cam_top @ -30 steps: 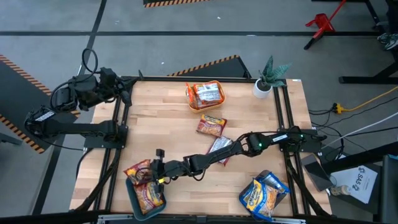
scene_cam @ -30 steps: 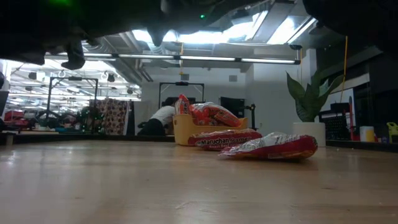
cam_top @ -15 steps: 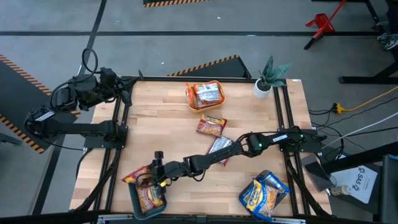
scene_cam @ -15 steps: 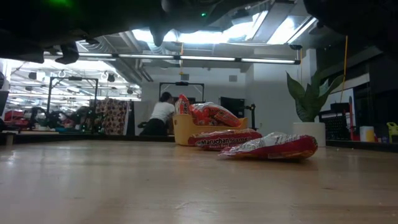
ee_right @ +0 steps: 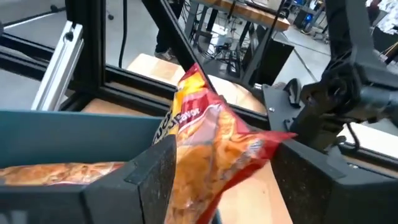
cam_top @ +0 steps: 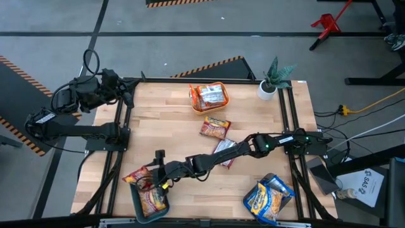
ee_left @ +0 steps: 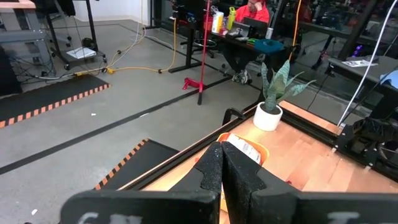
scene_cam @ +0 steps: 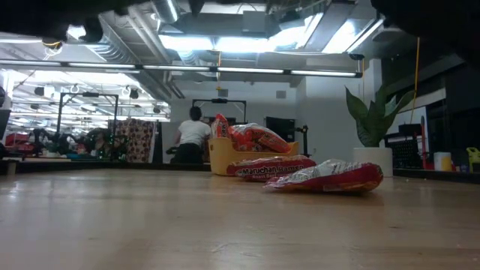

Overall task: Sort Maruchan noodles
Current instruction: Put the red noodle pack into the blue bin

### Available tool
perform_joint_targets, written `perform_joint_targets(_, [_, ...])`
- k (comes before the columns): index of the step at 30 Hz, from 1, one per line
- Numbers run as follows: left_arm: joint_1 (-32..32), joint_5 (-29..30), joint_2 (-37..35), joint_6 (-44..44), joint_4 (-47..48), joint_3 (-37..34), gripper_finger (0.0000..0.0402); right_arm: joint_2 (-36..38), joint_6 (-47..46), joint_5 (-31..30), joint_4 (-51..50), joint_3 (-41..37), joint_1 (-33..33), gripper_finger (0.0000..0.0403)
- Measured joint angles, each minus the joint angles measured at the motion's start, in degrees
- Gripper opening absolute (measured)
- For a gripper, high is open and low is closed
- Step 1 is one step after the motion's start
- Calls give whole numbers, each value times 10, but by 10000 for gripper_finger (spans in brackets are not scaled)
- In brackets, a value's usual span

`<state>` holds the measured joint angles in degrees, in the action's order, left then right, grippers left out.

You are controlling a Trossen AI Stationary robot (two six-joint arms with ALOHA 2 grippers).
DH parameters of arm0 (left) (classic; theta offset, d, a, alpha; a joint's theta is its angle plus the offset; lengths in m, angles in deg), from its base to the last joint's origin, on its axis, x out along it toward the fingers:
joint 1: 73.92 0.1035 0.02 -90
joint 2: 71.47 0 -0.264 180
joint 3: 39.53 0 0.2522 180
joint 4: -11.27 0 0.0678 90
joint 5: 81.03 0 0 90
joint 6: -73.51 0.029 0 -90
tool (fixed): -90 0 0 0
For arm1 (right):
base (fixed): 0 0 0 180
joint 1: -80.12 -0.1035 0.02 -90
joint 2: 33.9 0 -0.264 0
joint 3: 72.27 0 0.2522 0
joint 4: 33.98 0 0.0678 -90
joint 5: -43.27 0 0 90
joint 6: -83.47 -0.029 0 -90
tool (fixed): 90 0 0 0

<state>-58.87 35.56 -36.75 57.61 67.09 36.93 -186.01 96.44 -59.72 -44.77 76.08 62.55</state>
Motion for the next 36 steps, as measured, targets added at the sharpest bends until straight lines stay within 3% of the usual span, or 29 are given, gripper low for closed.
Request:
perform_joint_targets(5, [0, 5, 0, 0, 17, 0, 0, 24, 37, -15, -60, 0, 0, 239])
perform_joint_targets(11, [0, -26, 0, -33, 46, 0, 0, 109, 54, -113, -188, 0, 5, 239])
perform_joint_targets(18, [0, -111, 24, -87, 61, 0, 0, 240, -93, -215, -491, 0, 31, 239])
perform_joint_targets(22, [0, -157, 74, -79, 53, 0, 0, 311, -229, -218, -703, 1, 78, 239])
perform_joint_targets(26, [0, -206, 150, -34, -16, -4, 0, 351, -347, -221, -875, -23, 123, 239])
perform_joint_targets(29, [0, -279, 205, -11, -127, -31, 0, 390, -425, -225, -933, -92, 144, 239])
perform_joint_targets(32, [1, -338, 257, -4, -236, -67, 0, 452, -468, -195, -891, -219, 156, 239])
perform_joint_targets(36, [4, -369, 318, -3, -325, -120, 0, 552, -526, -146, -785, -425, 172, 239])
